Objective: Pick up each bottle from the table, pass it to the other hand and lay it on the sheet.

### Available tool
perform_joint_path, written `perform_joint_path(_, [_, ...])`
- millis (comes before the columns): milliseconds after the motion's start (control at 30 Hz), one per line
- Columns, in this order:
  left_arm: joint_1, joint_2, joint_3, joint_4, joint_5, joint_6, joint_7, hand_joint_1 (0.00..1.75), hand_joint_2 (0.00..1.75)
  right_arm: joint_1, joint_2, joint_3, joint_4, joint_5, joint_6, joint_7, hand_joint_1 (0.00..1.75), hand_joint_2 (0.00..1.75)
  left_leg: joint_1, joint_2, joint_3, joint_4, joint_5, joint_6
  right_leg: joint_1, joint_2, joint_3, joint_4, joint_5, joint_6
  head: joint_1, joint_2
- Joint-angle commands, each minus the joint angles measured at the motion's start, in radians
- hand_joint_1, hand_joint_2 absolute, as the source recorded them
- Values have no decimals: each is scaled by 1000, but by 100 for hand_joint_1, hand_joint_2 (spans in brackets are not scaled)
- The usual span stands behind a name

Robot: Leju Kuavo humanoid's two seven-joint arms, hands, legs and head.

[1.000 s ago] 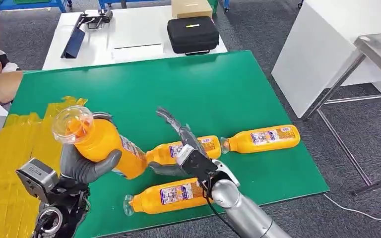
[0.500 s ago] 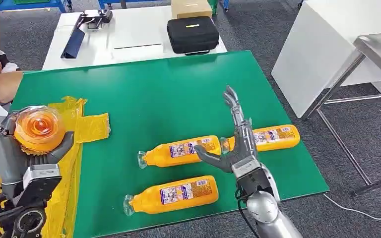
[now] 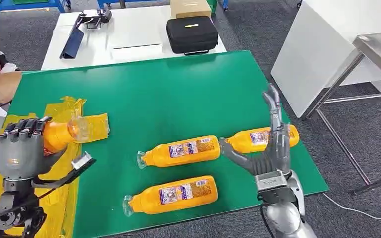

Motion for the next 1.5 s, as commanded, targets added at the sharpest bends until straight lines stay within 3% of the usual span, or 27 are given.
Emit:
perform_joint_path(33, [-119,108,-84,380,23,-151,-18,175,175,103,-3,-122,-62,55,32,2,0,175,0,-4,4,-2,0,-2,0,-1,6,-1,-2,-3,0,0])
perform_joint_path(233, [-155,109,-153,501,23,-216,-13,175,175,109,4,-111,-55,102,109,41,0,175,0,-2,5,-2,-1,-2,0,2,7,-2,-2,-2,2,0])
perform_joint_path(600, [-234,1,-95,837,68,-218,-120,175,175,106,-1,-72,-21,131,209,96,0,175,0,-2,5,-2,-1,-2,0,2,6,-2,-1,-2,1,0])
perform_joint_path(900, [-235,-26,-90,843,86,-200,-130,175,175,107,-10,-60,-6,134,222,104,0,175,0,-3,11,-3,0,-2,0,1,13,-3,-1,-4,1,0])
perform_joint_path(967, [-227,-61,-62,828,155,-167,-165,175,175,114,-12,-44,-2,122,254,120,0,175,0,-3,12,-3,0,-2,0,1,15,-3,-1,-4,1,0])
perform_joint_path(1000, [-227,-70,-60,827,168,-165,-173,141,175,114,-16,-37,2,127,264,124,0,175,0,-5,13,-3,0,-2,-1,-1,14,-3,-2,-3,1,0])
perform_joint_path(1033, [-227,-85,-59,823,197,-154,-185,21,175,113,-18,-23,10,152,283,144,0,175,0,-5,15,-4,0,-2,0,0,15,-4,-2,-4,1,0])
perform_joint_path(1067, [-221,-104,-53,816,231,-136,-193,0,175,114,-15,-8,18,173,301,159,0,175,0,-6,15,-3,0,-2,0,-2,13,-3,-2,-3,1,0])
perform_joint_path(1500, [-94,-164,4,530,535,-126,-236,0,175,57,-65,103,108,222,418,219,0,175,-1,-3,11,-2,-1,-1,-1,0,14,-2,-2,-3,1,0])
